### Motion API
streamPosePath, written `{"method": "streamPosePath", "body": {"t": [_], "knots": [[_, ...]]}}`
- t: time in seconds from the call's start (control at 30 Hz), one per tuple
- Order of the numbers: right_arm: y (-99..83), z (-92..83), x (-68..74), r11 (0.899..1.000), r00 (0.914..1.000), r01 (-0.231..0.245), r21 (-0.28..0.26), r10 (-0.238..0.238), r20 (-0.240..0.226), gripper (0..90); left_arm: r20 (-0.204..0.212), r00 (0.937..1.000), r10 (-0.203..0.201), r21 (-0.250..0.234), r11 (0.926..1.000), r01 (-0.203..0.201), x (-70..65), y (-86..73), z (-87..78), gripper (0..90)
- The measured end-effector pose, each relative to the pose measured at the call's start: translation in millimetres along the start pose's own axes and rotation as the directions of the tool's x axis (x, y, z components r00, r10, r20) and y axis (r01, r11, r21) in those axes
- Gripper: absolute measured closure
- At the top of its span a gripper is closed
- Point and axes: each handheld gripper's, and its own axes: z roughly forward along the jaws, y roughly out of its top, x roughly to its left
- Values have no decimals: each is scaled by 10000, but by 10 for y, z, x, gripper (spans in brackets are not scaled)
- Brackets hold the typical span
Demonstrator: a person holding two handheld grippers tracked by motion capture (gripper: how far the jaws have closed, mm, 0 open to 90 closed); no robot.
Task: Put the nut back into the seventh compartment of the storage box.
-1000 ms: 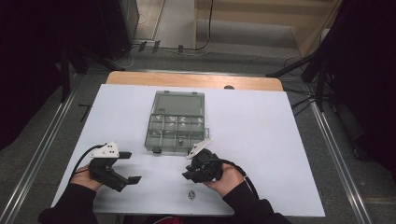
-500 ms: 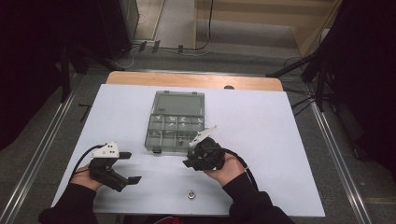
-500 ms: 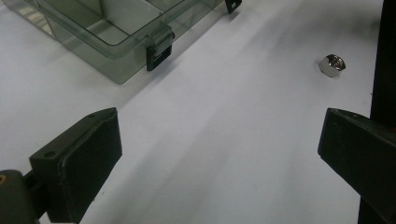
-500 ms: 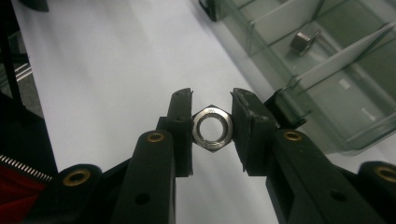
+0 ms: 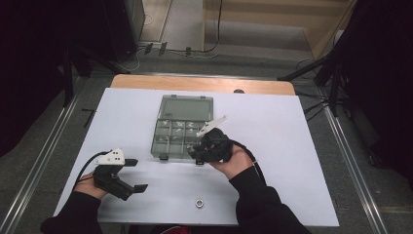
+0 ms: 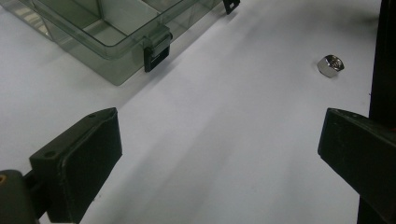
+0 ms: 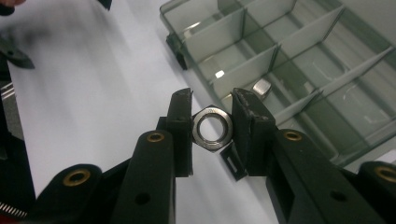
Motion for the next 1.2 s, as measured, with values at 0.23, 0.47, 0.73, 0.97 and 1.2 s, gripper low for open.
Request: {"method": "streamPosePath", "body": {"t": [0.23, 0.47, 0.73, 0.97, 1.2], "knots": [[125, 72, -88, 9997, 10000, -60, -244, 59, -22, 717, 15, 10000, 31, -7, 10000, -31, 5, -9, -6, 0], [167, 218, -150, 10000, 10000, 17, -55, -17, 52, 716, 25, 10000, -17, -12, 10000, 17, 10, -19, -11, 0], [190, 300, -223, 10000, 9999, 51, 35, -52, 124, 716, 82, 9999, 141, -36, 9999, -141, -11, -12, -16, 0], [190, 416, -217, 9992, 9997, 222, 327, -224, 64, 716, 95, 9999, 41, -107, 9999, -40, -12, -20, -25, 0], [185, 463, -205, 9984, 9993, 333, 463, -340, 152, 705, 211, 9996, 182, -57, 9998, -181, -20, -10, -31, 0]]}}
